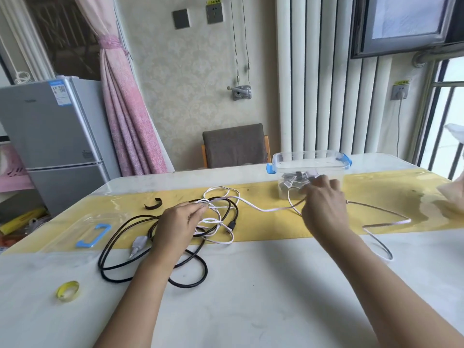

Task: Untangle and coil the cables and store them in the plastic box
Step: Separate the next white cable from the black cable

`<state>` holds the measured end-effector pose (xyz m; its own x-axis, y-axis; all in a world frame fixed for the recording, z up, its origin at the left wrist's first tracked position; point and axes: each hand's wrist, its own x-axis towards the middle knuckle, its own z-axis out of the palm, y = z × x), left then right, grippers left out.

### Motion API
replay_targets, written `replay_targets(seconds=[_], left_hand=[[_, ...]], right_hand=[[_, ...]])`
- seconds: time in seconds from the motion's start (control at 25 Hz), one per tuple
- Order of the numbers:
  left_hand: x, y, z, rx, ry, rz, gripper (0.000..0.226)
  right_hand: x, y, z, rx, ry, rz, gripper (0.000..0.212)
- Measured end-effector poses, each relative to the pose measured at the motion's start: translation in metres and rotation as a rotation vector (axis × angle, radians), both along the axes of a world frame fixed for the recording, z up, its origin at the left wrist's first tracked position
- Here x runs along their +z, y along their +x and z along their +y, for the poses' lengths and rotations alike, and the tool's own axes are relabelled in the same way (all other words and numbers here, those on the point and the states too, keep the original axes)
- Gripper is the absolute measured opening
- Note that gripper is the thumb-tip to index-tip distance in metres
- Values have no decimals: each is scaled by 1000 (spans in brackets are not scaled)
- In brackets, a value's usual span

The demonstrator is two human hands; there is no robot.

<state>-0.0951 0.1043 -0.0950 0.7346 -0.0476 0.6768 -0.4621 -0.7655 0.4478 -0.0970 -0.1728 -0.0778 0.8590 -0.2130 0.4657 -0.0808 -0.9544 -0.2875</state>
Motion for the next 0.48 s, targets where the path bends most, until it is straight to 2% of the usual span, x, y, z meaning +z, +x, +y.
replay_targets(seconds=[0.12,0.2,0.28,0.32,0.4,0.48], left_hand=[[-3,-1,-23,-92,126,-64,38],[-6,0,-37,-116,225,-83,42],[-9,1,-42,-99,297,-113,40],[-11,1,-43,-81,328,-140,38],[-12,1,-46,-55,379,-179,34],[-12,1,-49,-35,426,-178,31]], right_hand=[[-3,-11,35,310,-105,-72,63],[-7,-22,53,590,32,-59,52],[-6,-37,65,760,394,150,30],[-4,-43,69,777,676,283,24],[2,-43,71,702,1214,539,30],[10,-36,66,667,1546,677,39]])
